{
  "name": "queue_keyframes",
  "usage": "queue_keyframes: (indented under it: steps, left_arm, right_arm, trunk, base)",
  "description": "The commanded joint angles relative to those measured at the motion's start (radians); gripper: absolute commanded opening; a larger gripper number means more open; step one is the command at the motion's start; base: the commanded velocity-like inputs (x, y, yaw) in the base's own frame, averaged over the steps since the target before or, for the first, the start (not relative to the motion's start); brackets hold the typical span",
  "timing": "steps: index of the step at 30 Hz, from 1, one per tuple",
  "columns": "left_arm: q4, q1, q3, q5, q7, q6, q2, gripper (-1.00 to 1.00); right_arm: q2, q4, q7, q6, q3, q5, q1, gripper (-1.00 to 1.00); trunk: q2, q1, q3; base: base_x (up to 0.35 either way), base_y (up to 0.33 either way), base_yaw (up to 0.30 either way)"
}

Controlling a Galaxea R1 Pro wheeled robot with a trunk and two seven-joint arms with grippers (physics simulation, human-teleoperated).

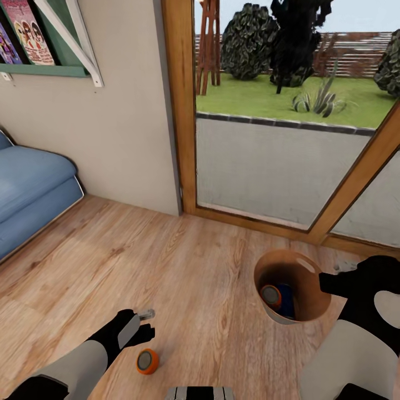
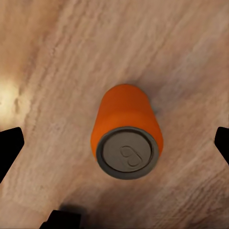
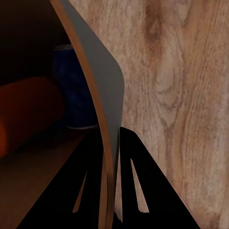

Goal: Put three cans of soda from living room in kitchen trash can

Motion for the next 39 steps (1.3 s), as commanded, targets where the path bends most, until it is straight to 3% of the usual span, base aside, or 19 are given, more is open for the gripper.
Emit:
queue_keyframes:
  steps: [1, 6, 15, 25, 39]
  left_arm:
    - [0.002, 0.000, 0.000, 0.000, 0.000, -0.001, 0.000, 1.00]
    - [0.004, 0.000, -0.001, 0.000, 0.000, -0.003, 0.000, 1.00]
    - [0.004, 0.000, -0.003, 0.000, 0.000, -0.004, 0.000, 1.00]
    - [0.008, 0.000, -0.003, 0.000, 0.000, -0.004, -0.001, 1.00]
    - [0.008, 0.016, -0.003, 0.000, 0.000, -0.019, -0.002, 1.00]
  right_arm:
    - [0.000, 0.000, 0.005, 0.005, 0.000, -0.004, 0.000, -1.00]
    - [0.000, 0.000, 0.005, 0.005, 0.000, -0.004, -0.001, -1.00]
    - [-0.001, 0.000, 0.005, 0.005, 0.000, -0.004, 0.000, -1.00]
    - [-0.001, 0.000, 0.005, 0.005, 0.000, -0.004, 0.000, -1.00]
    - [-0.001, 0.000, 0.005, 0.005, 0.000, -0.004, 0.000, -1.00]
  trunk:
    - [-0.007, 0.004, -0.003]
    - [-0.042, 0.023, -0.019]
    - [-0.042, 0.023, -0.019]
    - [-0.112, 0.061, -0.050]
    - [-0.113, 0.062, -0.058]
  base:
    - [0.000, 0.000, 0.000]
    - [0.000, 0.000, 0.000]
    - [0.000, 0.000, 0.000]
    - [0.000, 0.000, 0.000]
    - [0.000, 0.000, 0.000]
